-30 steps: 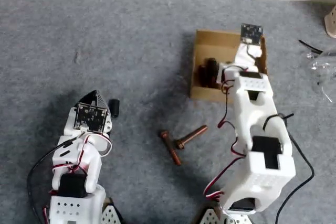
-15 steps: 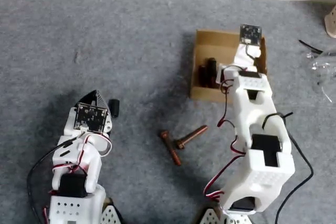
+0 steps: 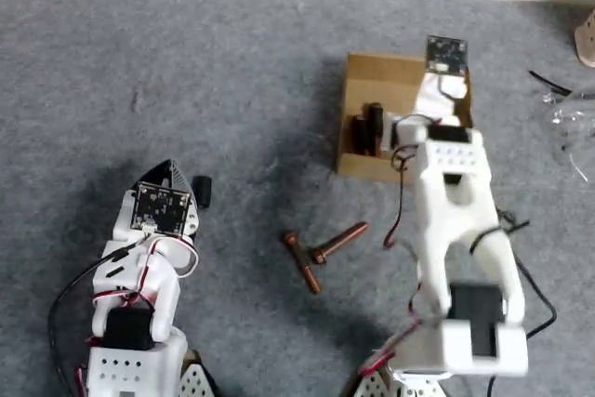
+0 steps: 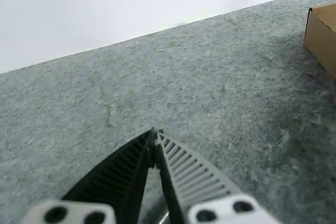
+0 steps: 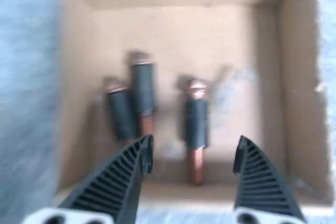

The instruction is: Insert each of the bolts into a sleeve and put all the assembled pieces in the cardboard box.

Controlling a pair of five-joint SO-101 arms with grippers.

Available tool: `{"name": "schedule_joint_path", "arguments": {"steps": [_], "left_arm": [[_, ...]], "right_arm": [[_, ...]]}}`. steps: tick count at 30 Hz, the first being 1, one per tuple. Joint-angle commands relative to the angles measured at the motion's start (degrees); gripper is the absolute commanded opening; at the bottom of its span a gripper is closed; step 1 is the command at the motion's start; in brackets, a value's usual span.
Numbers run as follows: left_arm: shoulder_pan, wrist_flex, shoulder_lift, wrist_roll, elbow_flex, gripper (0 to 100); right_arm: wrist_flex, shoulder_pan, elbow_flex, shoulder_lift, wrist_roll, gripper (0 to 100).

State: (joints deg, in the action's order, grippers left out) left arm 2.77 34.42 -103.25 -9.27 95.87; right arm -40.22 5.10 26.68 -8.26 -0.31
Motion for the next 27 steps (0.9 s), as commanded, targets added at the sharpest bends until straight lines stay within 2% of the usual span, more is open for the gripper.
{"name": "schedule_joint_path", "arguments": {"steps": [1,8,14,20,27], "left_arm": [[0.31,0.00,-0.57,0.35,1.36,1],[0.31,0.00,-0.57,0.35,1.36,1],[0.31,0.00,-0.57,0.35,1.36,1],[0.40,0.00,-0.57,0.35,1.36,1],[0.40,0.00,-0.57,0.35,1.36,1]], "right_arm": [[-0.40,6.64,7.96,-16.22,7.12,21.7],[-0.48,20.26,28.44,-39.69,25.93,21.7],[-6.64,24.13,36.88,-42.24,36.22,21.7],[-6.64,24.31,41.89,-42.24,41.14,21.7],[-6.64,24.48,44.79,-42.24,43.25,21.7]]}}
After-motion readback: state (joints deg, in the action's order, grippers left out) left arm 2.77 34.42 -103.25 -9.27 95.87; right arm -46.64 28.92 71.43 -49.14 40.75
